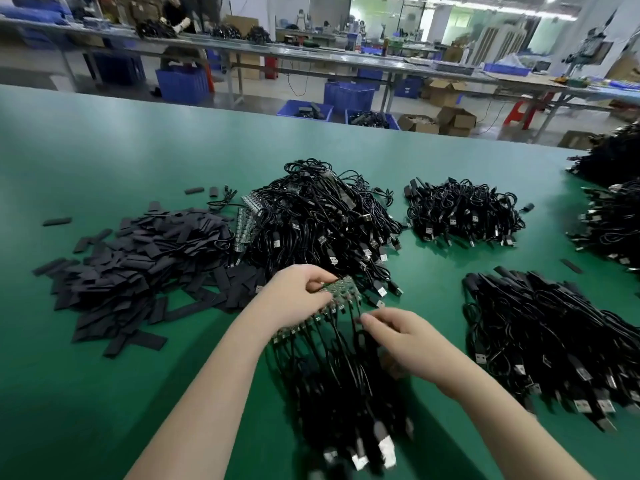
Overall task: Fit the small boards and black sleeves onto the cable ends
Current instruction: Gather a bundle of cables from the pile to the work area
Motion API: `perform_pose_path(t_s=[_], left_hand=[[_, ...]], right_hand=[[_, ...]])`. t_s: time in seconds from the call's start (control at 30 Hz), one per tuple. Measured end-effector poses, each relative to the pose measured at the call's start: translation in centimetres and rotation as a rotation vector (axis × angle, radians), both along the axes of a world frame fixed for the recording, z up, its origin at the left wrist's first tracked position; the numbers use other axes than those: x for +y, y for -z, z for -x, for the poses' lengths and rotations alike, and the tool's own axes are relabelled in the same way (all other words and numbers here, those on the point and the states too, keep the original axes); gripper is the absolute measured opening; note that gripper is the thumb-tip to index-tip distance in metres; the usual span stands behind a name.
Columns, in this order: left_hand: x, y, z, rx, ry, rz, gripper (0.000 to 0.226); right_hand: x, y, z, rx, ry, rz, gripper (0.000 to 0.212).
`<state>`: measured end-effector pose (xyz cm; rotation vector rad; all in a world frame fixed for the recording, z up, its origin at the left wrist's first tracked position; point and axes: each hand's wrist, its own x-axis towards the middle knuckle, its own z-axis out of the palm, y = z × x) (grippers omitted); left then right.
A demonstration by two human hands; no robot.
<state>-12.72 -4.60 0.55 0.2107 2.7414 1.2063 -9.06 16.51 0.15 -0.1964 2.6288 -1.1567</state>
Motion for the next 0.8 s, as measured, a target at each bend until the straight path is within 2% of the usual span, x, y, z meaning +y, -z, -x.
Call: perform_pose_path(t_s=[0.1, 0.17, 0.2, 0.33, 0.53, 0.63, 0.8], left_hand=[[1.5, 0.5, -0.3, 0.045, -0.020, 0.017, 0.020], [2.2, 0.9, -0.6, 0.073, -0.024, 0.007, 0.020], [2.4, 1.1, -0.7, 0.086, -0.031, -0.006, 0.020], [2.9, 2.3, -1.3, 0.178, -0.122, 0.016, 0.019], [4.0, 3.1, -1.9, 0.385, -0.210, 0.148, 0.028], [4.4, 3.4, -1.8, 0.416, -0.217, 0.250, 0.027], [4.9, 3.6, -1.7, 0.412, -0.270, 0.269, 0.024]], right_hand=[[-0.1, 0.7, 1.1, 0.147, 0.200, 0.114, 0.019], [-0.4, 1.1, 1.8, 0.209, 0.260, 0.203, 0.008], [-0.7, 1.3, 1.9, 0.231, 0.264, 0.230, 0.005], [-1.7, 2.5, 2.4, 0.245, 0.270, 0.314, 0.021], [-1.9, 3.9, 2.1, 0.293, 0.320, 0.374, 0.013], [-2.0, 4.1, 2.1, 0.301, 0.339, 0.370, 0.018], [-2.3, 4.3, 2.2, 0.304, 0.375, 0.337, 0.018]])
